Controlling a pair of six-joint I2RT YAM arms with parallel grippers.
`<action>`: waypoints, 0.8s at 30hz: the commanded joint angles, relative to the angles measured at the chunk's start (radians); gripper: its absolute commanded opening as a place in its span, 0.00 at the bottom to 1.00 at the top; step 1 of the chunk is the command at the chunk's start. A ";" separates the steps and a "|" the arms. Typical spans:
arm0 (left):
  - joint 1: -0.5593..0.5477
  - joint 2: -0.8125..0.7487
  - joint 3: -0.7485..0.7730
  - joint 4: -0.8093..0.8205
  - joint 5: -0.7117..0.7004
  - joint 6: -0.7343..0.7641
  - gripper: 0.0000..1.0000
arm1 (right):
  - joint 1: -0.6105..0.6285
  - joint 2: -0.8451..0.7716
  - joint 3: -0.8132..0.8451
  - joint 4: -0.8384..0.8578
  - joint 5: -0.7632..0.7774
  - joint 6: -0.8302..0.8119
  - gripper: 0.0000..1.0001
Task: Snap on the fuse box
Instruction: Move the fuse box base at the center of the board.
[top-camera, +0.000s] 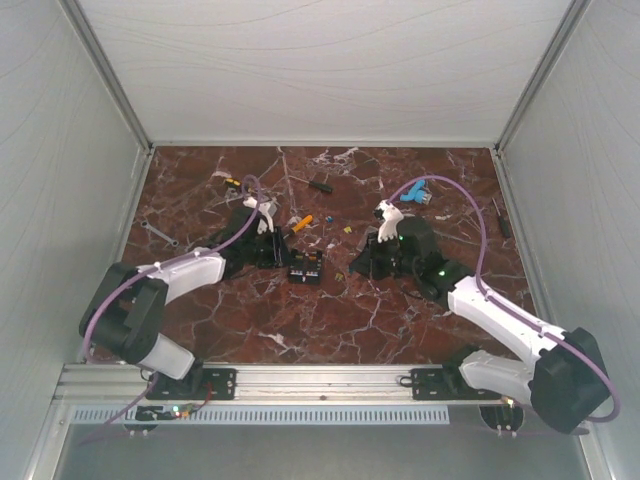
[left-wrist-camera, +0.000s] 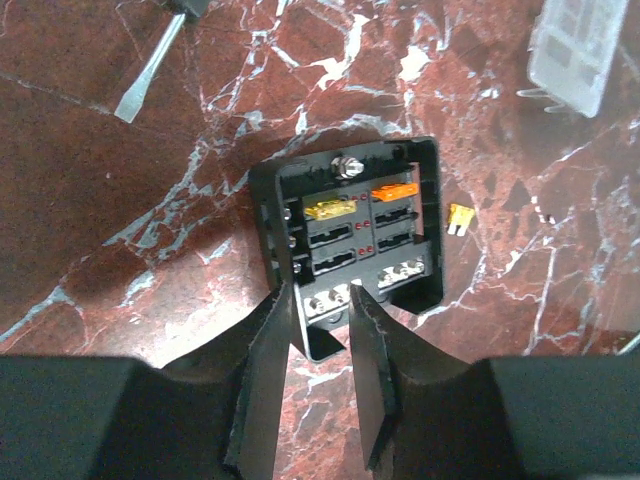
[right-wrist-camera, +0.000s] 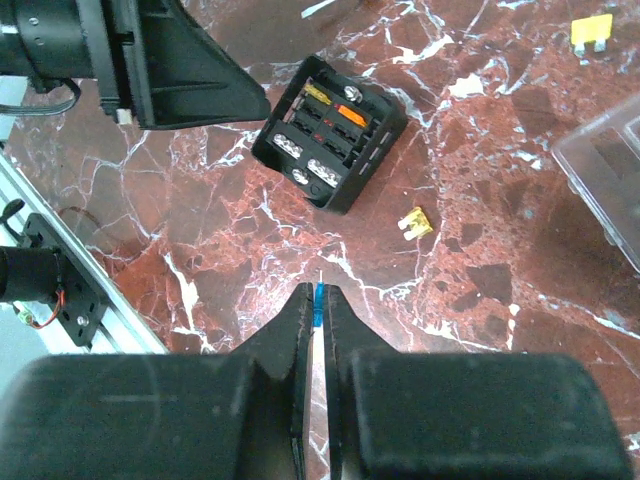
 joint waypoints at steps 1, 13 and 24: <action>0.001 0.049 0.068 -0.054 -0.023 0.067 0.29 | 0.043 0.019 0.054 0.000 0.061 -0.051 0.00; -0.026 0.109 0.133 -0.097 0.004 0.205 0.19 | 0.064 0.042 0.026 0.015 0.108 -0.058 0.00; -0.126 0.111 0.166 -0.166 0.043 0.395 0.10 | 0.091 0.023 -0.016 0.013 0.138 -0.072 0.00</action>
